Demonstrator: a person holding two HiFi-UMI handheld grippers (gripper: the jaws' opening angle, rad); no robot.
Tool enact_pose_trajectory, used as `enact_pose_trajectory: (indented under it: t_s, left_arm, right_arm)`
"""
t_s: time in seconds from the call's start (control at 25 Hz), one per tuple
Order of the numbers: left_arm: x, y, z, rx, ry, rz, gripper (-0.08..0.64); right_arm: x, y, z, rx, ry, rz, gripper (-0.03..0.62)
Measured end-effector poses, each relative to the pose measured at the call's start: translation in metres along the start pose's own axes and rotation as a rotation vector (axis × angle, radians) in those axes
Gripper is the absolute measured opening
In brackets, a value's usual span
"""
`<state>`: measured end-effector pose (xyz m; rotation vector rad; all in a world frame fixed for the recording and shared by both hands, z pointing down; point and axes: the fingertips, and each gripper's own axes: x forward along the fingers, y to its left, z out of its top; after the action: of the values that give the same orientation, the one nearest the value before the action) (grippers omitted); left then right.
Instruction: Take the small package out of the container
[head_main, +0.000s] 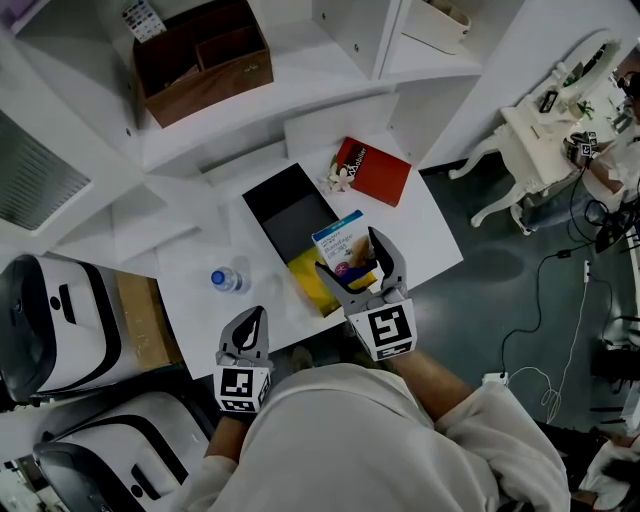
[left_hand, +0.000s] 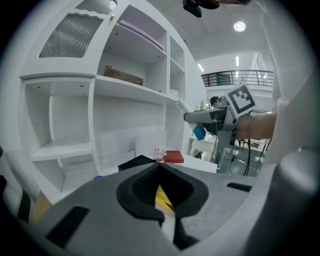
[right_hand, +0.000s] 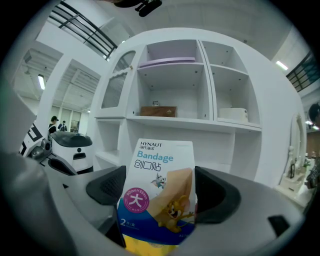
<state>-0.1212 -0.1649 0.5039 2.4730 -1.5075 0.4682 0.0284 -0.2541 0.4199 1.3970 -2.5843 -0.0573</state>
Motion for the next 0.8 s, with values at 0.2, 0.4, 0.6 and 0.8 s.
enact_pose_trajectory:
  t_s: [0.2,0.4,0.6,0.8]
  left_arm:
    - [-0.0007,-0.0008,0.0003,0.002,-0.004,-0.002,0.008]
    - [-0.0017,-0.0009,0.002,0.009,-0.005,-0.003,0.008]
    - [-0.0031,-0.0017,0.0012,0.008,-0.005,-0.003,0.008]
    - [-0.0043,-0.0025,0.0013,0.011,-0.003,-0.003,0.008]
  right_arm:
    - [-0.0039,-0.0003,-0.0004,0.005,-0.006,-0.002,0.428]
    - [-0.0058,-0.0005,-0.0003,0.008,-0.007,-0.006,0.428]
    - [-0.0071,0.0001,-0.0007,0.013,-0.009,-0.004,0.428]
    - [-0.0084,0.0007,-0.0003,0.015,-0.008,0.001,0.428]
